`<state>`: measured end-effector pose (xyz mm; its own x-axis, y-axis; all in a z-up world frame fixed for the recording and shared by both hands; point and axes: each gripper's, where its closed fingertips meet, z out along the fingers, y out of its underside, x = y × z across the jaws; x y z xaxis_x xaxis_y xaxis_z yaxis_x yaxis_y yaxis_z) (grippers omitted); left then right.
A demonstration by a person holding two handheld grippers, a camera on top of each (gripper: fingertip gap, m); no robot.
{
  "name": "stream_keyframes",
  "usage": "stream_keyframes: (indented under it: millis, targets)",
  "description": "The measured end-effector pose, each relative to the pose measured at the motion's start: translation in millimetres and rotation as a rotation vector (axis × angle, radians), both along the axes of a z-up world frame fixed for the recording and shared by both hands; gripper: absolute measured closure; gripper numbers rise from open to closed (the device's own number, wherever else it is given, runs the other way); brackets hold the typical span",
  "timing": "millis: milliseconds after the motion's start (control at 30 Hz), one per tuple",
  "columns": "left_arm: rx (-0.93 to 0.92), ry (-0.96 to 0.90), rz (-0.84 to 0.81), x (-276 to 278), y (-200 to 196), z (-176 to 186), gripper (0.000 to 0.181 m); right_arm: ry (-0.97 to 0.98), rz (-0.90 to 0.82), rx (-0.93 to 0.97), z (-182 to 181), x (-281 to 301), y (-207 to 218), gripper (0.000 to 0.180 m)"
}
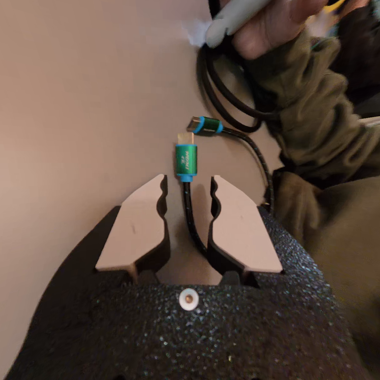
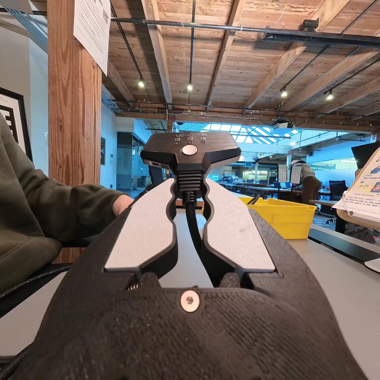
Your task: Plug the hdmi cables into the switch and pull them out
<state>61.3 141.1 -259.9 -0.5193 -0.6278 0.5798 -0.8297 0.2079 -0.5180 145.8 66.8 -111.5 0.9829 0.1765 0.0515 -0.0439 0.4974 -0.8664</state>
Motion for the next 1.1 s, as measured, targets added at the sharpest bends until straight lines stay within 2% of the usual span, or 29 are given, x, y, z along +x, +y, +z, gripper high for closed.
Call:
stream_keyframes:
  millis: [100,400,567,633,733,867,933,1100]
  targets:
    - [0.089,-0.037,-0.024,3.3,1.1,-1.5,0.137,-0.001,0.002,-0.001,-0.1,-0.2,0.1,0.158]
    - [-0.130,0.158,-0.167,-5.6,-23.7,6.0,0.138,-0.001,0.008,-0.002,-0.6,-0.1,0.3,0.158]
    - [-0.148,0.171,-0.247,-14.2,-26.7,8.5,0.136,0.001,0.011,0.000,-0.4,0.1,-0.1,0.158]
    - [-0.149,0.182,-0.252,-16.5,-27.4,7.2,0.142,0.001,0.013,0.000,-0.3,0.1,-0.2,0.158]
    - [-0.113,0.143,-0.239,-15.3,-28.7,3.9,0.151,-0.001,0.017,-0.003,-0.6,-0.5,0.3,0.158]
    - [-0.027,0.073,-0.235,-15.4,-34.3,-0.6,0.150,-0.004,0.019,-0.005,-0.9,-1.2,0.6,0.158]
    - [0.012,0.056,-0.244,-17.2,-36.5,-4.1,0.158,-0.007,0.021,-0.005,-0.9,-1.8,0.5,0.158]
    - [-0.045,-0.116,-0.297,-17.2,-47.8,8.9,0.160,-0.021,0.037,-0.013,-1.6,-5.3,0.8,0.158]
